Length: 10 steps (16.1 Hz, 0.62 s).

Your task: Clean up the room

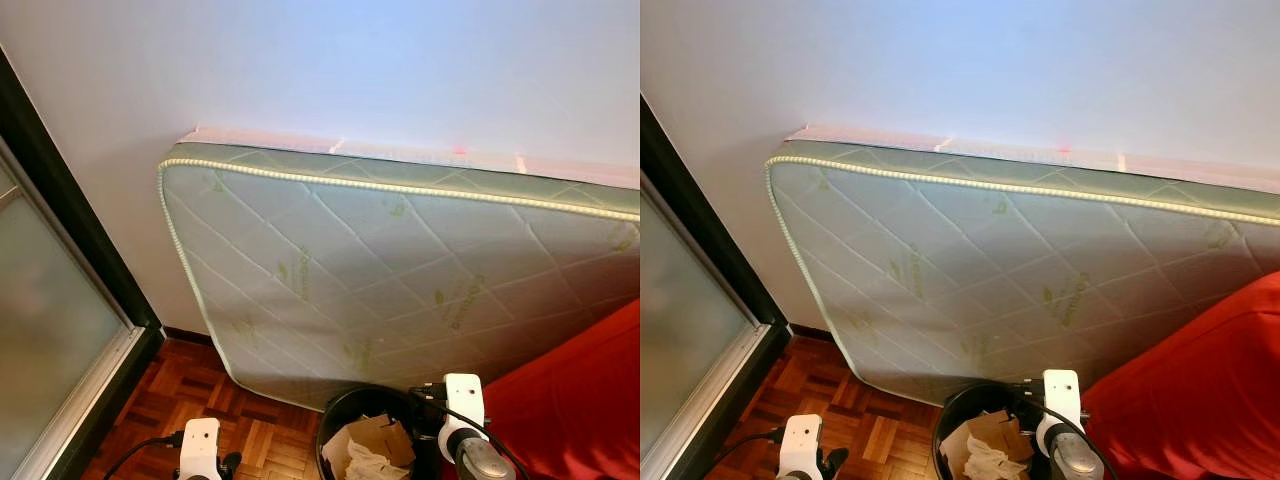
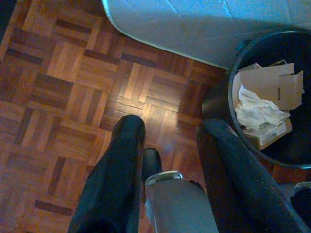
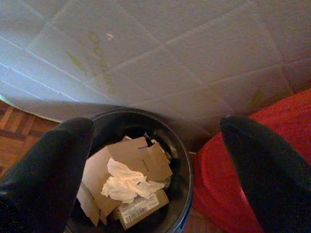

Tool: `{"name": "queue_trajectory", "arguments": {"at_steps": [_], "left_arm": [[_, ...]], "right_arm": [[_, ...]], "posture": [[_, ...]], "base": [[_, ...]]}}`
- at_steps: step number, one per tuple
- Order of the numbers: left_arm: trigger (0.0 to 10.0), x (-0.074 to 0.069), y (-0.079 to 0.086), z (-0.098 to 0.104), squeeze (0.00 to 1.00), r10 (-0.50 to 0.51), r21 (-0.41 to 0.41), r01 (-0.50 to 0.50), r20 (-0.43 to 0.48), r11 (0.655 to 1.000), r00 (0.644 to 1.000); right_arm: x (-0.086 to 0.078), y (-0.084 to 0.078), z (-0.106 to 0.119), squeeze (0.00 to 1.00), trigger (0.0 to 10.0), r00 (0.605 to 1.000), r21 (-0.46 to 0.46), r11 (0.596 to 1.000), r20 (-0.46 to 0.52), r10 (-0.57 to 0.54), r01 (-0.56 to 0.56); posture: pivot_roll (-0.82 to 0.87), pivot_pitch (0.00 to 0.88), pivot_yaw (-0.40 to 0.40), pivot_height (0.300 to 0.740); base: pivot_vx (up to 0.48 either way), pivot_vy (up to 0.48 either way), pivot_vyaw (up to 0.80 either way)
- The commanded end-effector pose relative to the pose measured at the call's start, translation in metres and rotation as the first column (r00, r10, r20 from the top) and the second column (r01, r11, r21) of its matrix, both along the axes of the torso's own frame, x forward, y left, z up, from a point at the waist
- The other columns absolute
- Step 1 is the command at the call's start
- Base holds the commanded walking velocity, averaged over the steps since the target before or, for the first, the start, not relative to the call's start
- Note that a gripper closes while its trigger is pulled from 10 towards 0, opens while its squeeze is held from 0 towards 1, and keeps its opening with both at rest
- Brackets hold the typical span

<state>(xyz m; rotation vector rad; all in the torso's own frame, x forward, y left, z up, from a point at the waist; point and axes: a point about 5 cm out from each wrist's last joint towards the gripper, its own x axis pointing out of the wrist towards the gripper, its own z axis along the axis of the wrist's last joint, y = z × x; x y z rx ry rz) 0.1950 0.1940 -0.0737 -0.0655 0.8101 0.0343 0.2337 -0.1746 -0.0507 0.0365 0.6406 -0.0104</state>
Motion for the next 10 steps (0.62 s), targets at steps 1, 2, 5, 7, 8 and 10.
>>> {"name": "queue_trajectory", "arguments": {"at_steps": [1,2,5,7,8,10], "left_arm": [[10.0,-0.006,0.002,-0.003,0.0,0.009,0.003,-0.008,-0.029,1.0,1.0],[10.0,-0.006,0.002,-0.003,0.0,0.008,0.003,-0.008,-0.03,1.0,1.0],[10.0,-0.006,0.002,-0.003,0.0,0.003,0.01,-0.002,-0.035,1.0,0.999],[10.0,-0.006,0.003,-0.003,0.0,0.001,0.011,-0.001,-0.037,1.0,0.999],[10.0,-0.006,0.003,-0.004,0.0,-0.001,0.013,0.001,-0.039,1.0,0.999],[10.0,-0.007,0.003,-0.004,0.0,-0.001,0.014,0.002,-0.04,1.0,0.999]], "right_arm": [[-0.004,0.001,-0.003,0.1,10.0,1.0,0.003,1.0,-0.024,0.01,-0.01],[-0.005,0.002,-0.004,0.0,10.0,0.999,0.012,1.0,-0.033,0.013,-0.012],[-0.021,-0.003,-0.015,0.0,10.0,0.994,0.036,0.999,-0.102,-0.025,0.029],[-0.029,-0.013,-0.018,0.0,10.0,0.989,0.025,0.996,-0.124,-0.077,0.081],[-0.039,-0.024,-0.023,0.0,10.0,0.979,0.015,0.99,-0.153,-0.136,0.139],[-0.055,-0.037,-0.029,0.0,10.0,0.96,0.003,0.979,-0.198,-0.199,0.203]], "posture": [[0.06,0.002,-0.016,0.74],[0.06,0.002,-0.016,0.74],[0.05,0.001,-0.015,0.74],[0.05,0.0,-0.011,0.74],[0.05,0.0,-0.01,0.74],[0.05,0.0,-0.009,0.74]], "base": [[0.0,0.0,0.0],[0.0,0.0,0.0],[0.0,0.0,0.0],[0.0,0.0,0.0],[0.0,0.0,0.0],[0.0,0.0,0.0]]}}
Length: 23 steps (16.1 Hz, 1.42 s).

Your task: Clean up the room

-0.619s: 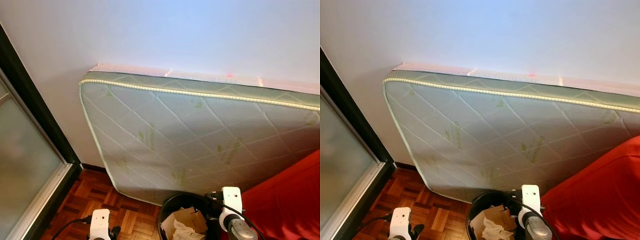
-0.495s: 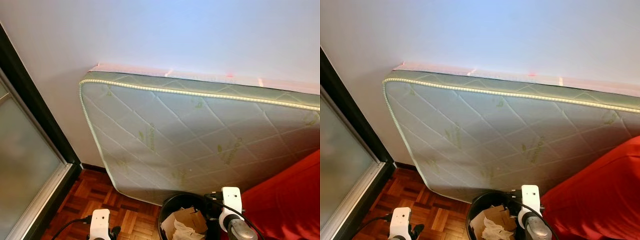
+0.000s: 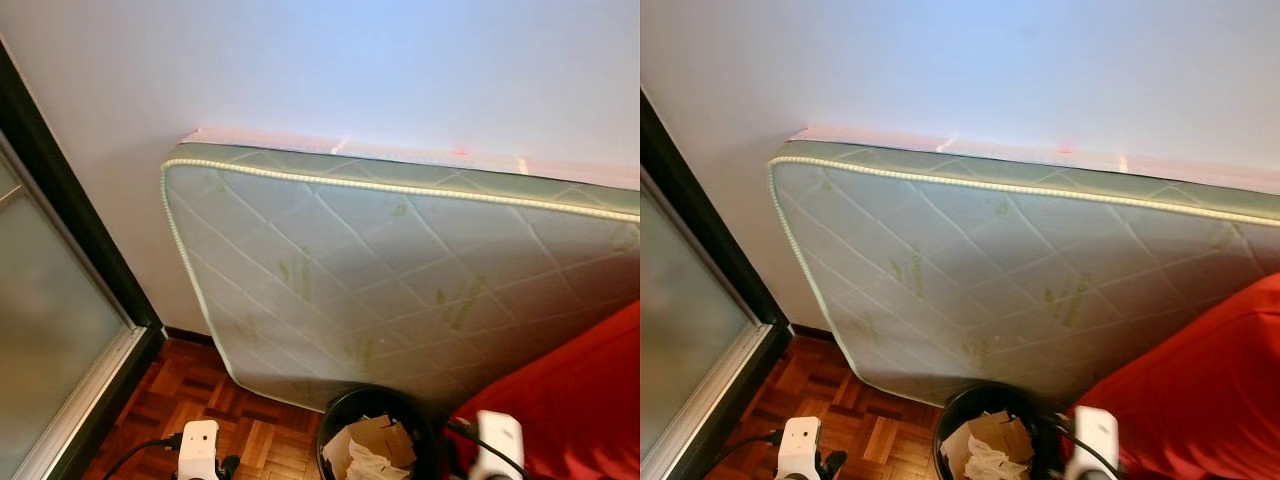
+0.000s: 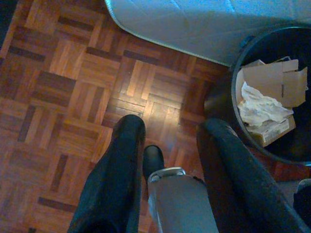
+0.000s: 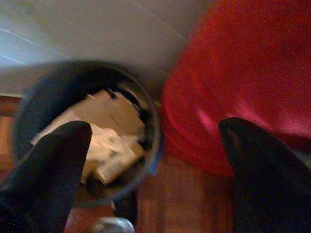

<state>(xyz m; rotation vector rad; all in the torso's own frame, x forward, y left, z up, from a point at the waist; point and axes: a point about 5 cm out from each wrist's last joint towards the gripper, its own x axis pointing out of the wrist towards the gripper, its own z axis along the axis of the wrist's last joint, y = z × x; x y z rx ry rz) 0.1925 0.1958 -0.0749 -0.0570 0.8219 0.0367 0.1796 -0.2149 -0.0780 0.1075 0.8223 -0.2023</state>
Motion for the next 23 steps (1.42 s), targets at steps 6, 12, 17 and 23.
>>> {"name": "queue_trajectory", "arguments": {"at_steps": [6,12,17,23], "left_arm": [[10.0,-0.005,0.003,-0.003,0.0,-0.007,0.012,0.007,-0.034,1.0,0.999],[10.0,-0.006,0.003,-0.003,0.0,-0.007,0.014,0.008,-0.037,1.0,0.999],[10.0,-0.004,0.004,-0.002,0.0,-0.019,0.019,0.019,-0.028,1.0,0.999],[10.0,-0.004,0.003,-0.002,0.0,-0.021,0.019,0.021,-0.025,1.0,0.999]], "right_arm": [[-0.016,-0.005,-0.007,0.0,10.0,0.993,0.044,0.993,-0.034,-0.111,0.113],[-0.006,0.0,-0.003,0.0,10.0,0.997,0.058,0.995,-0.009,-0.081,0.082],[-0.009,0.007,-0.006,0.0,10.0,0.998,0.075,0.995,-0.029,-0.058,0.06],[-0.01,0.009,-0.007,0.0,10.0,0.998,0.079,0.995,-0.03,-0.053,0.055]], "posture": [[0.04,0.0,0.001,0.74],[0.03,0.004,0.001,0.74],[0.03,0.0,0.009,0.74],[0.03,0.0,0.009,0.74]], "base": [[0.0,0.0,0.0],[0.0,0.0,0.0],[0.0,0.0,0.0],[0.0,0.0,0.0]]}}
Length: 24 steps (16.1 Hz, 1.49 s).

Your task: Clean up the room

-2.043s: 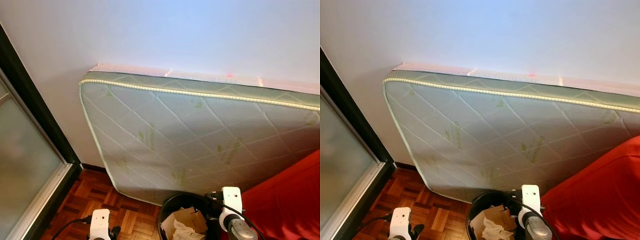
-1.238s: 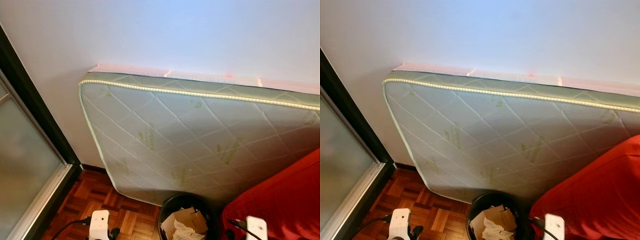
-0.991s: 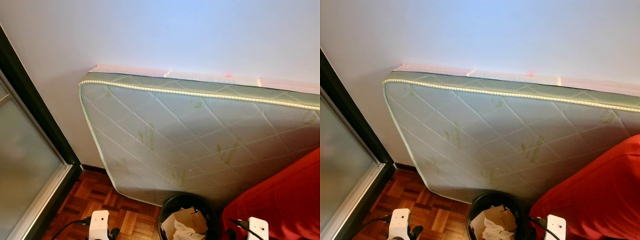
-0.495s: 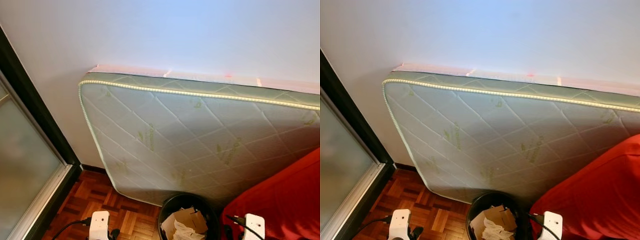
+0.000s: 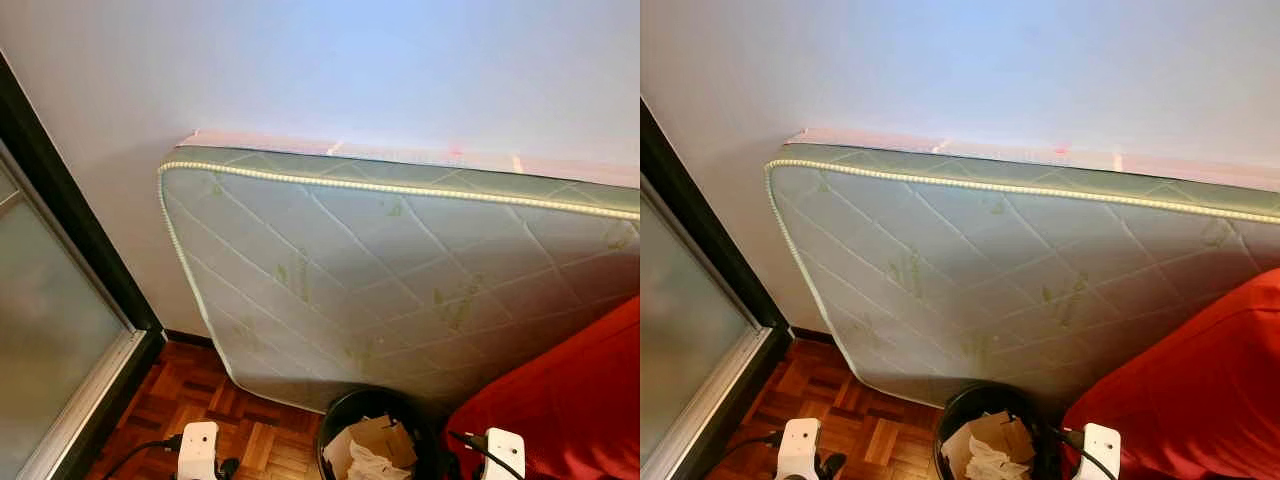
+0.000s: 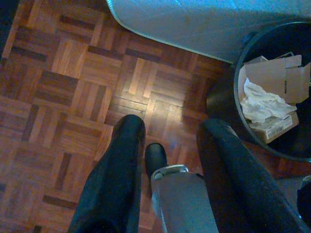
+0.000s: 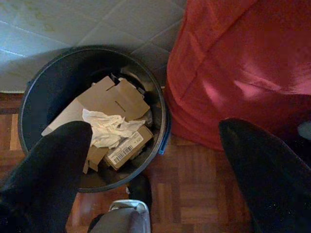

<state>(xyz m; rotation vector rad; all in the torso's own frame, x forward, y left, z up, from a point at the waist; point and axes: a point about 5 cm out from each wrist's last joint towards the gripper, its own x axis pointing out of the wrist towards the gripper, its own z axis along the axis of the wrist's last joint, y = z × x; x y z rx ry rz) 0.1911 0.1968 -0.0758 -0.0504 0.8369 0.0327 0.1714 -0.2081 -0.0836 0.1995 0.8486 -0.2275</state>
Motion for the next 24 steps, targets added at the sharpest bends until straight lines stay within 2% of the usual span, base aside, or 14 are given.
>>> {"name": "queue_trajectory", "arguments": {"at_steps": [1,24], "left_arm": [[10.0,-0.003,0.002,-0.001,0.0,-0.016,0.016,0.016,-0.011,1.0,1.0],[10.0,0.0,0.001,0.001,0.0,-0.025,0.016,0.025,0.014,1.0,1.0]], "right_arm": [[-0.002,0.003,-0.001,0.0,10.0,1.0,0.006,1.0,-0.009,0.006,-0.006],[-0.004,0.015,-0.004,0.0,10.0,0.998,0.034,0.998,-0.024,0.061,-0.06]], "posture": [[0.03,0.0,0.009,0.74],[0.03,0.0,0.012,0.74]], "base": [[0.0,0.0,0.0],[0.0,0.0,0.0]]}}
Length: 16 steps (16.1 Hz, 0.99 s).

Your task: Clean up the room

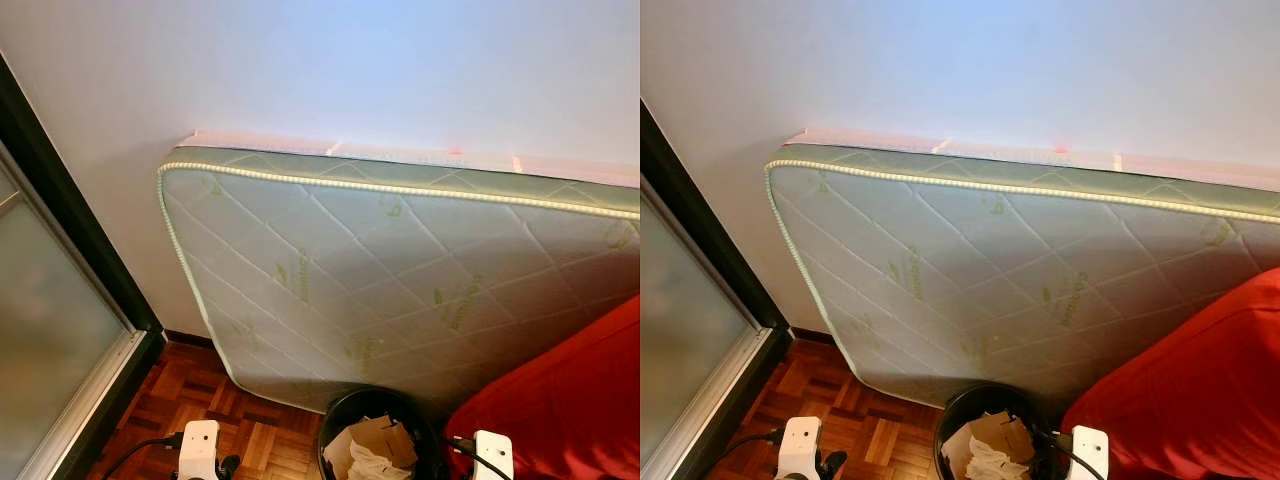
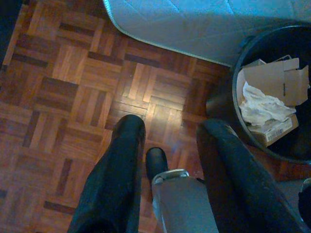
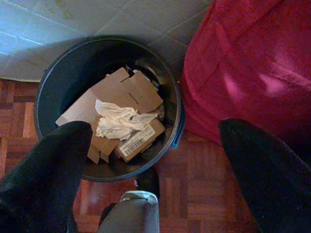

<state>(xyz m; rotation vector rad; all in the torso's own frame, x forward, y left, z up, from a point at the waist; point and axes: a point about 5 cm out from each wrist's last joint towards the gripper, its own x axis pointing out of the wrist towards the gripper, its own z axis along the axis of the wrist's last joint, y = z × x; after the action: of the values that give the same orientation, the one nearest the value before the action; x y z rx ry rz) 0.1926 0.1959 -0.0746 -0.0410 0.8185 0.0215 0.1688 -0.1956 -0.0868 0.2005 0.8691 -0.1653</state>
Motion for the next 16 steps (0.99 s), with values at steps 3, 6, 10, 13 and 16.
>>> {"name": "queue_trajectory", "arguments": {"at_steps": [3,6,10,13,16], "left_arm": [[10.0,-0.0019,0.0019,-0.0007,0.0,-0.01,0.011,0.01,-0.005,1.0,1.0],[10.0,-0.0026,0.0017,-0.001,0.0,-0.009,0.011,0.01,-0.006,1.0,1.0],[10.0,-0.0032,0.0021,-0.0013,0.0,-0.006,0.01,0.006,-0.007,1.0,1.0],[10.0,-0.0031,0.0021,-0.0012,0.0,-0.005,0.011,0.005,-0.006,1.0,1.0],[10.0,-0.0026,0.0013,-0.0011,0.0,-0.006,0.009,0.006,-0.005,1.0,1.0]], "right_arm": [[-0.0018,0.0022,-0.0013,0.0,10.0,1.0,0.007,1.0,-0.012,0.004,-0.004],[-0.0021,0.0021,-0.0015,0.0,10.0,1.0,0.006,1.0,-0.014,0.007,-0.007],[-0.0018,0.0027,-0.0014,0.0,10.0,1.0,0.008,1.0,-0.014,0.012,-0.012],[-0.0022,0.0029,-0.0016,0.0,10.0,1.0,0.01,1.0,-0.015,0.013,-0.013],[-0.0025,0.003,-0.0018,0.0,10.0,1.0,0.009,1.0,-0.018,0.018,-0.018]], "posture": [[0.04,0.0,0.012,0.74],[0.04,0.0,0.012,0.74],[0.04,0.0,0.011,0.74],[0.04,0.0,0.01,0.74],[0.04,0.0,0.008,0.74]], "base": [[0.0,0.0,0.0],[-0.254,0.0,0.0],[-0.252,0.0,0.0],[-0.252,0.0,0.0],[-0.247,0.0,0.0]]}}
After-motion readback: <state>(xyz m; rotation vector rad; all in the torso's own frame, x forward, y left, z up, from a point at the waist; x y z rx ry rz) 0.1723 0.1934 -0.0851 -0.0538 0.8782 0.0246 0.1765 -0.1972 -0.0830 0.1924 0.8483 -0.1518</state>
